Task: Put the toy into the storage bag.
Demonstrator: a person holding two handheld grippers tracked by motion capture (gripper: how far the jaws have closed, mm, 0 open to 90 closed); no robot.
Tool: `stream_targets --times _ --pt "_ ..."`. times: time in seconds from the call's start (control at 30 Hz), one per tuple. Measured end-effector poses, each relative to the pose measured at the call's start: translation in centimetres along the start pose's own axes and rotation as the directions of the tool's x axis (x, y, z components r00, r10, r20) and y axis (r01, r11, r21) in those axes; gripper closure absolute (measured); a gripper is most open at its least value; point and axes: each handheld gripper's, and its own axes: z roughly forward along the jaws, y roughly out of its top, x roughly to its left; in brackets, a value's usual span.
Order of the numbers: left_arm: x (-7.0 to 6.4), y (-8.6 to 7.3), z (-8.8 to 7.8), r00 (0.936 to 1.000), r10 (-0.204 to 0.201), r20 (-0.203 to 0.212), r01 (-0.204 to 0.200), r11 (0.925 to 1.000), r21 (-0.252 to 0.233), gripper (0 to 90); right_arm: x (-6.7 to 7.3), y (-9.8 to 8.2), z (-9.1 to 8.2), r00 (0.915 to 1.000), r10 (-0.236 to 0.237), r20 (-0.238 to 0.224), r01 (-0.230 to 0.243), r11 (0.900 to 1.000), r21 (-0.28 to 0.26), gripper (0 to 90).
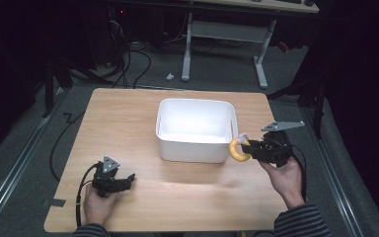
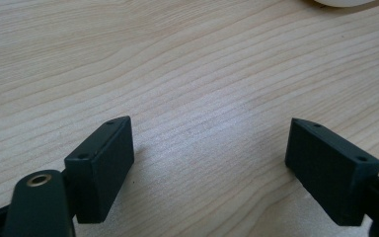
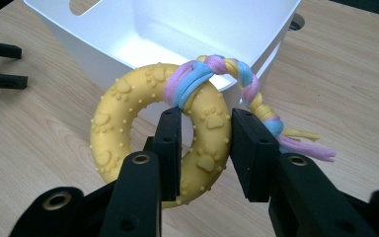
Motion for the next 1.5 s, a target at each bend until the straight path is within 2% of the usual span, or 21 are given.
stream_targets --times 0.27,0.43,0.63,0.77,1.33,1.5 --pt "-0.2 0.1 0.1 1.0 0.005 0.0 -0.005 1.0 0.008 15.0 0.6 1.9 -0.9 0.9996 -0.015 0.022 0.015 1.0 0.0 66.9" --pt "-0.2 0.1 0.2 1.0 0.006 0.002 -0.006 0.9999 0.009 14.3 1.2 3.0 -0.7 0.9992 -0.031 0.026 0.032 0.999 -0.005 66.9" --pt "-0.1 0.1 0.1 0.9998 0.002 0.017 -0.002 1.0 0.004 14.1 1.7 3.9 0.9 0.9987 -0.049 0.014 0.048 0.999 0.018 66.9" --pt "-0.2 0.1 0.1 0.9999 0.011 0.007 -0.011 0.9999 0.008 14.7 2.1 4.6 1.9 0.9984 -0.056 0.006 0.056 0.998 0.022 66.9" --pt "-0.1 0.1 0.1 0.9998 0.013 0.013 -0.013 0.9999 0.009 15.1 3.3 7.6 5.4 0.9968 -0.079 -0.015 0.079 0.996 0.05 66.8" --pt "-0.1 0.1 0.1 0.9998 0.012 0.013 -0.012 0.9999 0.008 15.5 3.3 8.1 6.4 0.9978 -0.064 -0.02 0.065 0.996 0.061 66.9"
